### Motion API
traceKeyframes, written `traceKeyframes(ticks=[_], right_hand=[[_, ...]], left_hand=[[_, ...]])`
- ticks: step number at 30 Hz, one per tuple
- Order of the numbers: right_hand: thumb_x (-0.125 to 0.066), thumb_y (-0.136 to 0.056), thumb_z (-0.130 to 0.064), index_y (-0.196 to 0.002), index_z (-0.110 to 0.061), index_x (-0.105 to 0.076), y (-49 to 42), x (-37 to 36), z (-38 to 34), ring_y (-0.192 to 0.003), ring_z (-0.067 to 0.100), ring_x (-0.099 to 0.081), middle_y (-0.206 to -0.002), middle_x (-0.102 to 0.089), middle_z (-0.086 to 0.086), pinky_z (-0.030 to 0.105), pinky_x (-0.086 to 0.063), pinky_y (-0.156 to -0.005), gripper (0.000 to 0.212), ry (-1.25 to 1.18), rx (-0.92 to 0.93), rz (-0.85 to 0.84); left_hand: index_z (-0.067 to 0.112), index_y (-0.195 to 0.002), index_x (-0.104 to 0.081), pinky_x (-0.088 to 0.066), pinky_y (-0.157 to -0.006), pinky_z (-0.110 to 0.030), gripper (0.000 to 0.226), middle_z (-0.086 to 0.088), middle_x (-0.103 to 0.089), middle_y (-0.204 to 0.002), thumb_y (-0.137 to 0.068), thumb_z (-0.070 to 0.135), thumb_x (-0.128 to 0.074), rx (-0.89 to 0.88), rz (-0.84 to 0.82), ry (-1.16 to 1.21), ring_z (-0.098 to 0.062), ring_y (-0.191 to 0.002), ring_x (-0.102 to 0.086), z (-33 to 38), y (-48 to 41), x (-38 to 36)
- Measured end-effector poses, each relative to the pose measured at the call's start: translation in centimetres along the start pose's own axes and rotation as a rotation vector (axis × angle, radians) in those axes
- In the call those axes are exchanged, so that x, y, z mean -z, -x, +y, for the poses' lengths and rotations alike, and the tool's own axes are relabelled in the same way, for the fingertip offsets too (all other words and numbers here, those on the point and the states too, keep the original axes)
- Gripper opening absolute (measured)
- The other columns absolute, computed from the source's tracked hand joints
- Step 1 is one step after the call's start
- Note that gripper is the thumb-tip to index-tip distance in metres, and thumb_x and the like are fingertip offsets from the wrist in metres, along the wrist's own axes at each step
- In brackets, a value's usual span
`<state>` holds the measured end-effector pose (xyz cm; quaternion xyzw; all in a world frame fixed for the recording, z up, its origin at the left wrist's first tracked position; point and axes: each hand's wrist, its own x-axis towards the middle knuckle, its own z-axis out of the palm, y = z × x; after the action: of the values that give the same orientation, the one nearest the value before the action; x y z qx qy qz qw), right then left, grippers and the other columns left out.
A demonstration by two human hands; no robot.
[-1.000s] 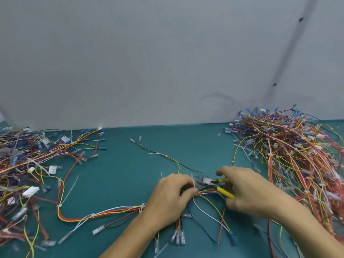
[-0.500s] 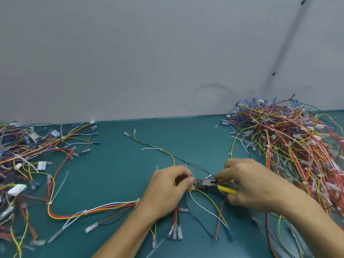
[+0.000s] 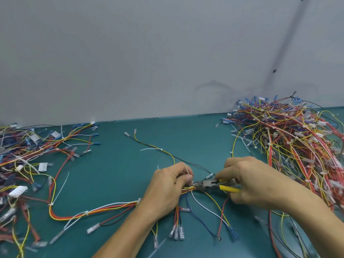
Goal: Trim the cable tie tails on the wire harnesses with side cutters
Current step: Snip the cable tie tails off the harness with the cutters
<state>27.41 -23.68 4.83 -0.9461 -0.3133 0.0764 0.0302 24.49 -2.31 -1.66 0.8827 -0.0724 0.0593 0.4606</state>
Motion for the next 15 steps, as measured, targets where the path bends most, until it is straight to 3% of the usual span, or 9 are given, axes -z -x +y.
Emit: traceKeyframes(ticks=[8, 15], right_hand=[[-0.058, -0.075, -0.036, -0.115, -0.041, -0.063, -0.22, -0.39, 0.03, -0.089, 0.012, -0.054, -0.095, -0.052, -0.014, 0.033, -0.049, -0.074, 0.041, 0.008, 0.009, 0.011], [-0.057, -0.074, -0.034, -0.107, -0.037, -0.063, -0.51, -0.68, 0.14, -0.087, 0.015, -0.055, -0.092, -0.053, -0.011, 0.033, -0.048, -0.072, 0.034, 0.045, 0.034, 0.025]], left_hand=[[0.030, -0.078, -0.058, -0.045, -0.072, -0.022, 0.018, 0.011, -0.065, -0.074, -0.092, 0.019, -0.057, -0.024, -0.018, -0.027, -0.008, -0.071, -0.057, -0.02, 0.22, -0.03], [0.033, -0.074, -0.057, -0.039, -0.072, -0.017, 0.022, 0.011, -0.058, -0.079, -0.091, 0.018, -0.060, -0.073, 0.002, -0.075, -0.003, -0.077, -0.052, 0.11, 0.05, 0.06]])
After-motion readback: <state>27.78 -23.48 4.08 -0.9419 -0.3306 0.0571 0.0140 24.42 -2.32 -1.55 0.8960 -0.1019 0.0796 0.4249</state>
